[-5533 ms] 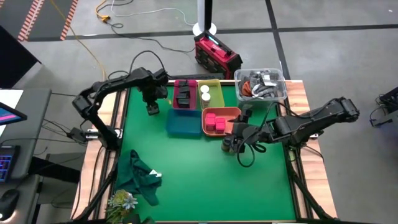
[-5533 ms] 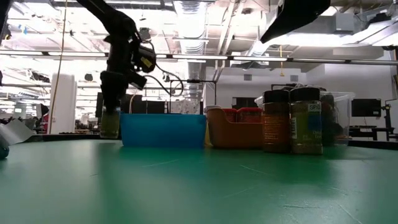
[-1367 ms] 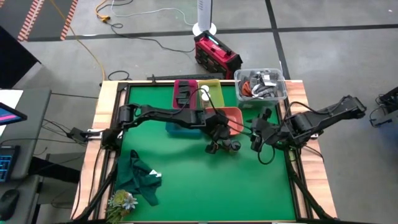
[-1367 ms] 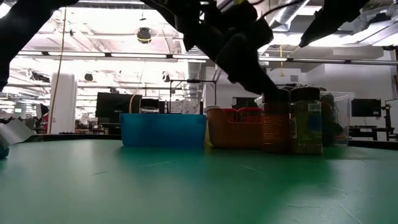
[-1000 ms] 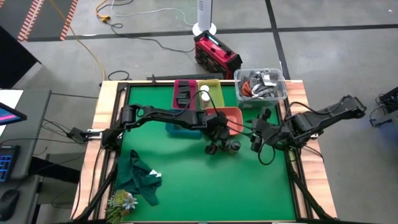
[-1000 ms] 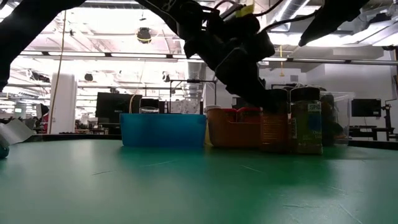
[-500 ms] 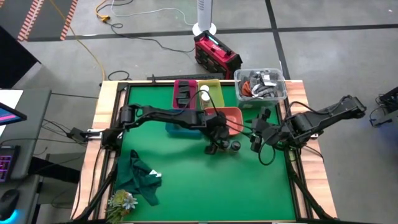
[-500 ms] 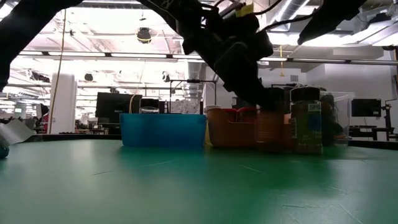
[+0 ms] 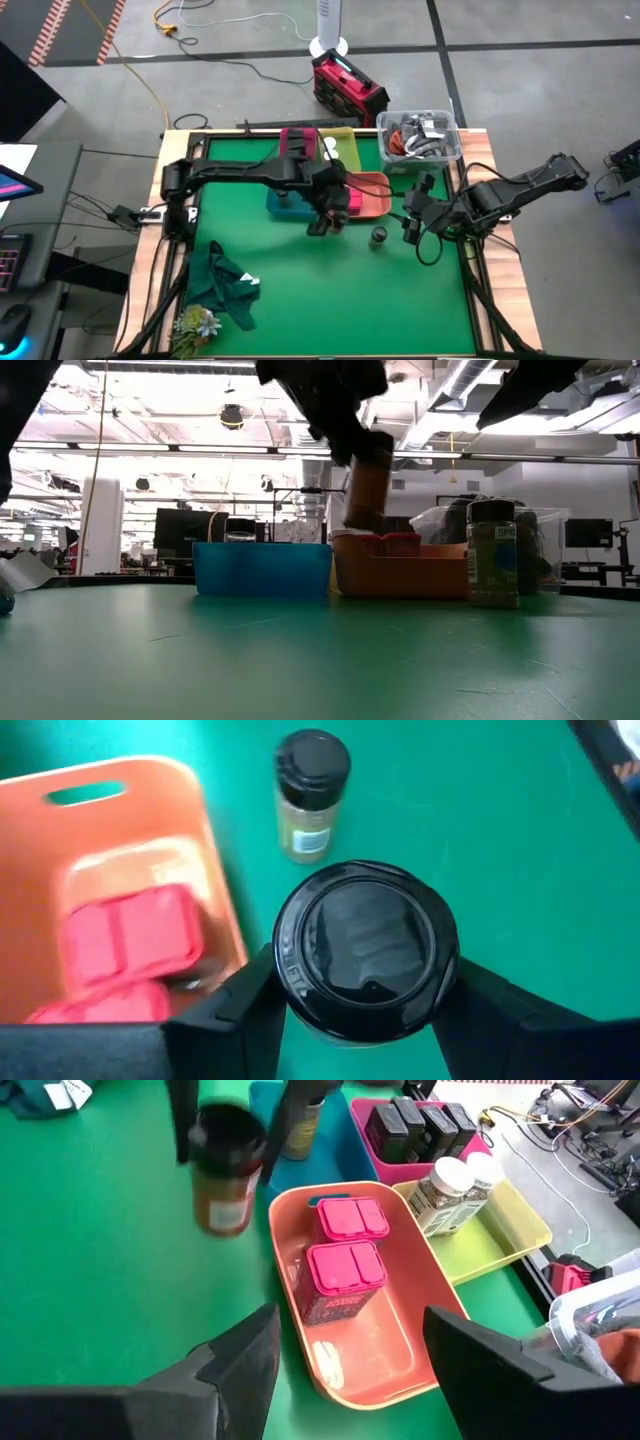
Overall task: Sort spices by type
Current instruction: Put the left brown seasoning bottle into the blue bin
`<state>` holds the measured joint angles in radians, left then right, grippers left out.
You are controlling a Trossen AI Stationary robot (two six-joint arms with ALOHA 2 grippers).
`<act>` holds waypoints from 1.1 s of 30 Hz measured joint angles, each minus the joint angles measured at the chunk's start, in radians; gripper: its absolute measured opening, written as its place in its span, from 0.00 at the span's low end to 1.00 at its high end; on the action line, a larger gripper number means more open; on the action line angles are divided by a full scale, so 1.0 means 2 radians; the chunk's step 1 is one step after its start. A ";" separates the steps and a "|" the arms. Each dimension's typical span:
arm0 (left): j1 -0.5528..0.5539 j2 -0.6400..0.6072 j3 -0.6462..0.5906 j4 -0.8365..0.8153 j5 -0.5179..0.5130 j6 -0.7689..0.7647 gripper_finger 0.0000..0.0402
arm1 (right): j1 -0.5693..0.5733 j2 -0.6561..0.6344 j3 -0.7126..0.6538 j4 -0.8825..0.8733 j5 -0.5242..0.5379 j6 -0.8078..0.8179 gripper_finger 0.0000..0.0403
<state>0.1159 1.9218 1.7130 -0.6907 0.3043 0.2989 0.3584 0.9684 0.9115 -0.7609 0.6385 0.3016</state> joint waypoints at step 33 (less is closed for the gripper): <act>0.103 -0.216 -0.377 0.219 -0.191 -0.128 0.51 | 0.030 0.001 0.000 0.053 0.013 -0.024 0.68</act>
<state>0.3210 1.4903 0.9600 -0.2532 -0.0774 0.0433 0.4179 0.9699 0.9115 -0.6551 0.6636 0.2527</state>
